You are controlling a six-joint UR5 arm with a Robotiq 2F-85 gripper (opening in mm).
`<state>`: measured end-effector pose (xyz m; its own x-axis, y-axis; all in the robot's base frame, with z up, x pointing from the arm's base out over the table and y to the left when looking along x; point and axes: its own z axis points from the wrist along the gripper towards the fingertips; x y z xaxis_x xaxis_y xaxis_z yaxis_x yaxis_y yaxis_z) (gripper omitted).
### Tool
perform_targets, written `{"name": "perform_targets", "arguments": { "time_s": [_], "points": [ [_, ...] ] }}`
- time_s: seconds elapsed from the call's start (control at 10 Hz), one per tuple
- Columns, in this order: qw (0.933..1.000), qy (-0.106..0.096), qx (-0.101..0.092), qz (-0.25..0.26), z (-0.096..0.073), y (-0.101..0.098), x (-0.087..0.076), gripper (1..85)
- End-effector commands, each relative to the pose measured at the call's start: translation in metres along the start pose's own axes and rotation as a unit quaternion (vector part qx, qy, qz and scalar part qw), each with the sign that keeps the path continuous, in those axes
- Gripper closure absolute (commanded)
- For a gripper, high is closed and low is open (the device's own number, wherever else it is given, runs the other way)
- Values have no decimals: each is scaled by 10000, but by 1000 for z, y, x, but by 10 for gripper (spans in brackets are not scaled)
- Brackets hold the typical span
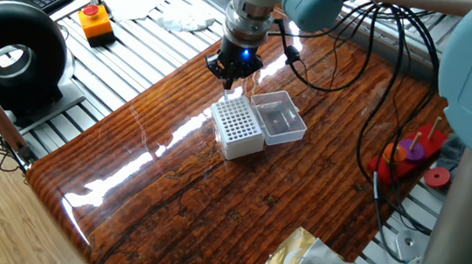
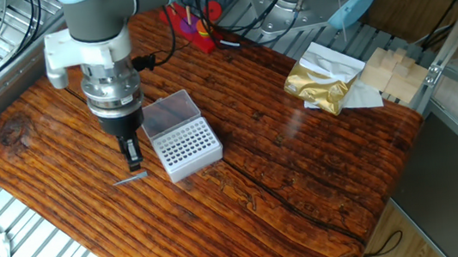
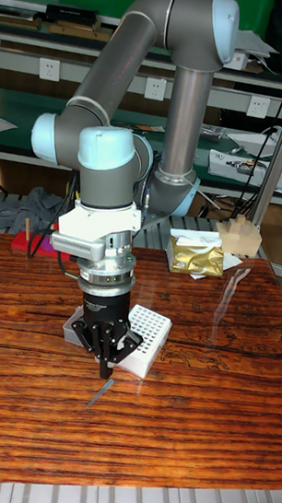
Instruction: Insert a medium pipette tip into the holder for medium pipette tips
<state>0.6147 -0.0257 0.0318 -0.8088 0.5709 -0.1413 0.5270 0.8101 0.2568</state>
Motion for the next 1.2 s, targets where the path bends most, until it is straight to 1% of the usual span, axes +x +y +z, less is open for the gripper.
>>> {"name": "perform_targets", "arguments": {
  "time_s": [0.0, 0.2, 0.5, 0.6, 0.7, 0.8, 0.9, 1.0, 1.1],
  "points": [
    [9999, 2, -111, -15, 2, 0, 5, 847],
    [9998, 26, -192, -46, 3, 3, 7, 847],
    [9997, 14, -174, -152, 8, 2, 4, 847],
    [9997, 45, -93, -205, 8, -2, 6, 847],
    [9988, 158, 253, -393, 8, -21, 10, 847],
    [9982, 124, 370, -452, 10, -27, 7, 847],
    [9981, 80, 414, -444, 13, -28, 4, 847],
    [9975, 33, 534, -457, 15, -31, -1, 847],
    [9957, -38, 733, -565, 13, -37, -6, 847]
  ]
}}
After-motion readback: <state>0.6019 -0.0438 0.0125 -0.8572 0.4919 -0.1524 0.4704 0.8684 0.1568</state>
